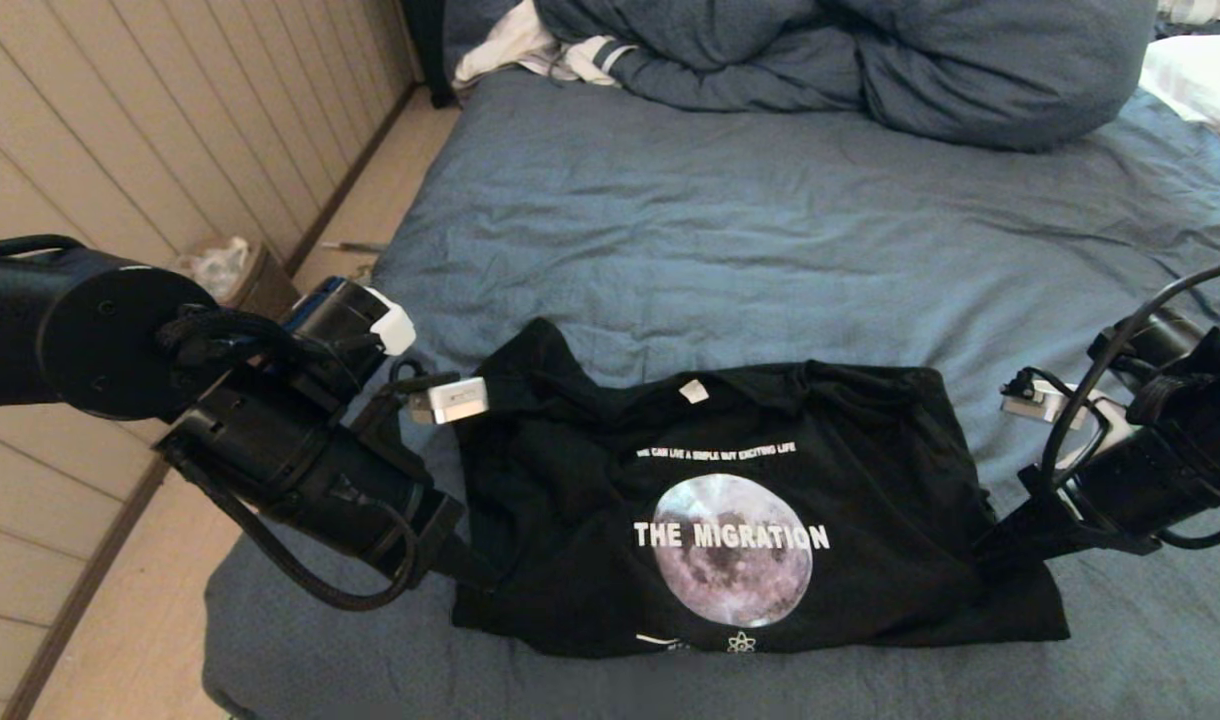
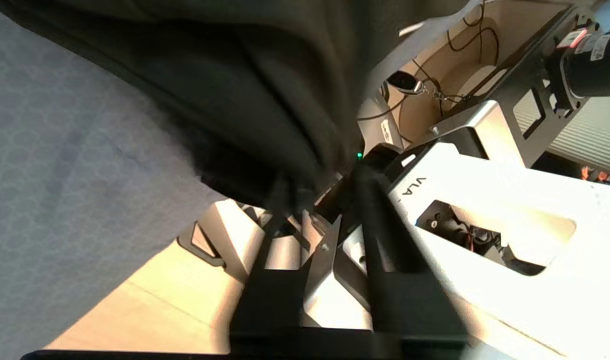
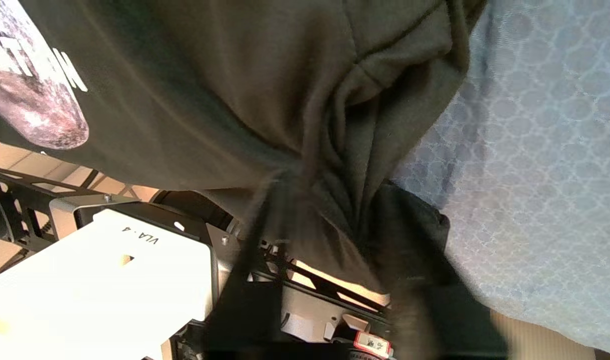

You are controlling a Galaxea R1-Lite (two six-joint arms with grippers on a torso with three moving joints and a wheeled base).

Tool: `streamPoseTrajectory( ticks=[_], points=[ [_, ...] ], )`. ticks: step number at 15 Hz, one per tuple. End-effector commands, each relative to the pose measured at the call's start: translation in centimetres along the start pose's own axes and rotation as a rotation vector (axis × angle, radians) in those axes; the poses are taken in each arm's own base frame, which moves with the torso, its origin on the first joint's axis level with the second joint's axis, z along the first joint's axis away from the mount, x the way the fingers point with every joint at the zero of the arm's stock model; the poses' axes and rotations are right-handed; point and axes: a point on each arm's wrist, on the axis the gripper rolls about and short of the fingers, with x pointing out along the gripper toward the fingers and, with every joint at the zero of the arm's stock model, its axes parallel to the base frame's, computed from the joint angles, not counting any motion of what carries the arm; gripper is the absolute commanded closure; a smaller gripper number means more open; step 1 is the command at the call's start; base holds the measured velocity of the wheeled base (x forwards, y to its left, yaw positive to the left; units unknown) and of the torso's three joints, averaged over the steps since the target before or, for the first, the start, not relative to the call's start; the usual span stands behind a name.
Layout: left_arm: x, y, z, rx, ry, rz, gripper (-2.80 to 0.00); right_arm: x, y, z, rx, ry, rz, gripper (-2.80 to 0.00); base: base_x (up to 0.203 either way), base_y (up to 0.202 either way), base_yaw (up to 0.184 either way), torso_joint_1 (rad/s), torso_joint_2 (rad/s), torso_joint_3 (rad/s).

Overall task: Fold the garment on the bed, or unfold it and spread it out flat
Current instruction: Fold the black T-shirt

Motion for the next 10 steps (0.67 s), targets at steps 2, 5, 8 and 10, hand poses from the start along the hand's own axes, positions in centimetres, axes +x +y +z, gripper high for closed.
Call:
streamPoseTrajectory(
  ticks=[2,5,8,10],
  points=[
    [-0.3,0.0,0.1,0.006,-0.018,0.007,-2.80,-0.2,0.2,0.1,-0.010,-0.007,0.004,-2.80,0.000,0.000,0.000,0.000,0.00,0.000],
    [-2.6,0.2,1.0,0.036,-0.153,0.052,-2.80,-1.5,0.5,0.6,-0.028,-0.067,0.000,-2.80,0.000,0.000,0.000,0.000,0.00,0.000],
    [-5.6,0.5,3.2,0.055,-0.294,0.129,-2.80,-3.8,1.2,1.6,-0.056,-0.166,-0.016,0.00,0.000,0.000,0.000,0.000,0.00,0.000],
    [-5.7,1.4,5.0,0.041,-0.330,0.169,0.00,-5.2,1.9,2.6,-0.083,-0.235,-0.022,0.00,0.000,0.000,0.000,0.000,0.00,0.000]
  ],
)
